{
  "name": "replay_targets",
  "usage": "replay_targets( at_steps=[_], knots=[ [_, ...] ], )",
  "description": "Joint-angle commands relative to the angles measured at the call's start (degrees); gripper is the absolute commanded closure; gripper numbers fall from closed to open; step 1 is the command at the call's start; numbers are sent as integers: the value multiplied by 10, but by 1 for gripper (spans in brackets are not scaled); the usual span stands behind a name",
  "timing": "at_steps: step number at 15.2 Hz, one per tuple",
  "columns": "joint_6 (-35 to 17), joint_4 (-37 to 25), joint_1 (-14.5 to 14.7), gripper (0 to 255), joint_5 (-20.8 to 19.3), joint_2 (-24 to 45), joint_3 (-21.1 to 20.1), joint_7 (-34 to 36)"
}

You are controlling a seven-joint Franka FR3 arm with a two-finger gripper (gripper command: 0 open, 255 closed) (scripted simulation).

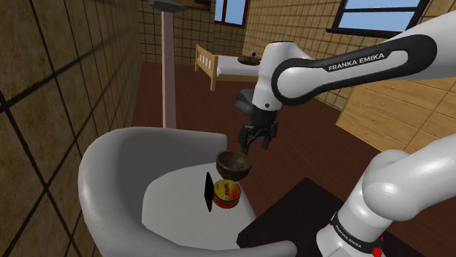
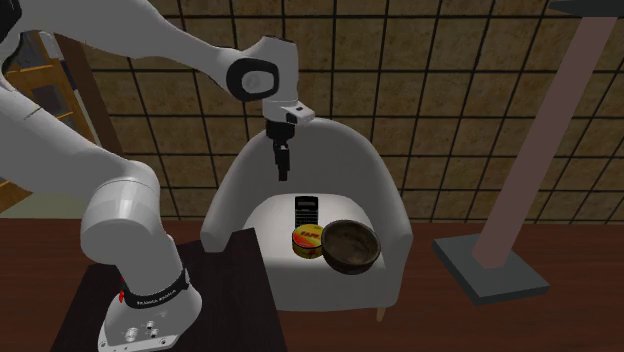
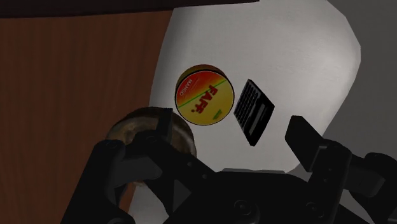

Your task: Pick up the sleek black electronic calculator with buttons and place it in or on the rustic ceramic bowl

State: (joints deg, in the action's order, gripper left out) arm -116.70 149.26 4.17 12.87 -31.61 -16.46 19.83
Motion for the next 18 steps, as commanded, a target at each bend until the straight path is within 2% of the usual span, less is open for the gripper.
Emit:
replay_targets(
  at_steps=[1,5,8,11,15,18],
  knots=[
    [-42,4,1,0,2,33,-22,22],
    [-128,-1,-2,0,-10,116,-68,72],
    [-189,-15,-11,0,-39,188,-101,121],
    [-244,-37,-22,0,-94,266,-128,187],
    [-293,-76,-21,0,-201,369,-137,290],
    [-315,-74,-15,0,-227,394,-128,309]
  ],
)
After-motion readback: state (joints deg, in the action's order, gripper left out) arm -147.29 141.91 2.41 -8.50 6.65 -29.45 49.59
